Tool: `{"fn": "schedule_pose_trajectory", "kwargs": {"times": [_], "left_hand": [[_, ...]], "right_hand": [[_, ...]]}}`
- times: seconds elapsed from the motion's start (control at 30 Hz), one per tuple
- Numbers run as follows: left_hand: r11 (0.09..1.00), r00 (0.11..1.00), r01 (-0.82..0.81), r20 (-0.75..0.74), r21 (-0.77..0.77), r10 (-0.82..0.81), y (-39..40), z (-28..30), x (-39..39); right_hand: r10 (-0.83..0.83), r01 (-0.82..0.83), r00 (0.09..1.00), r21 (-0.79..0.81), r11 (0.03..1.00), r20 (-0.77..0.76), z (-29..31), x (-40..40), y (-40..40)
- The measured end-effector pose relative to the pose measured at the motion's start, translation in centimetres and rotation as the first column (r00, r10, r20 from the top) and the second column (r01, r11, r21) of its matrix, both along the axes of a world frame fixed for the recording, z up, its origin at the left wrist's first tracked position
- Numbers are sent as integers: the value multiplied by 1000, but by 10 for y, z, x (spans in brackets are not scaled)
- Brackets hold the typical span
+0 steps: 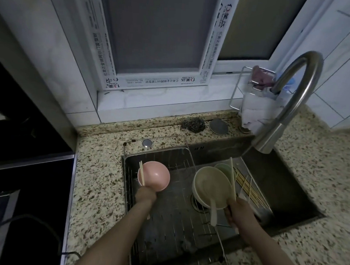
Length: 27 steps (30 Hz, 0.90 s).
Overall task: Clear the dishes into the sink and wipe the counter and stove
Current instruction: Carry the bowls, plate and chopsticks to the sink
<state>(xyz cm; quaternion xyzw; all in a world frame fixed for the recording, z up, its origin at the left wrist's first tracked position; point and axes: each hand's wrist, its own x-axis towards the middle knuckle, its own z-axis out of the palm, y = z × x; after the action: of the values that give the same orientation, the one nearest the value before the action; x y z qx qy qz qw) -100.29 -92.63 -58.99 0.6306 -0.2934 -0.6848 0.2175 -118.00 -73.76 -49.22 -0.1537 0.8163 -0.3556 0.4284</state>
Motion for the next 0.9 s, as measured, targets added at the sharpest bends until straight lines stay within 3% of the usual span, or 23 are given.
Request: {"fn": "schedule_pose_trajectory", "kwargs": {"times": [0.07,0.13,0.23,0.3,0.57,0.7,0.9], "left_hand": [[999,997,-32,-69,-4,32,-4,6,-1],[990,994,27,104,-139,-13,-7,3,-1],[995,993,-5,115,-95,16,-10,-10,4],[999,998,32,-50,36,-31,0,-2,7],[993,995,2,97,117,-13,42,-1,21],[998,994,42,103,45,-46,58,18,32],[977,996,-13,85,-215,32,43,50,67]], "right_hand": [[-16,17,999,-10,1000,38,-1,3,-4],[-25,26,998,-8,1000,63,-2,6,-7],[-28,28,997,-8,1000,66,-4,10,-10],[-26,26,998,-8,1000,61,-4,14,-11],[41,-41,999,-21,999,6,1,32,-20],[70,-71,997,-29,997,-18,4,48,-34],[163,-165,984,-33,986,-66,-11,74,-68]]}}
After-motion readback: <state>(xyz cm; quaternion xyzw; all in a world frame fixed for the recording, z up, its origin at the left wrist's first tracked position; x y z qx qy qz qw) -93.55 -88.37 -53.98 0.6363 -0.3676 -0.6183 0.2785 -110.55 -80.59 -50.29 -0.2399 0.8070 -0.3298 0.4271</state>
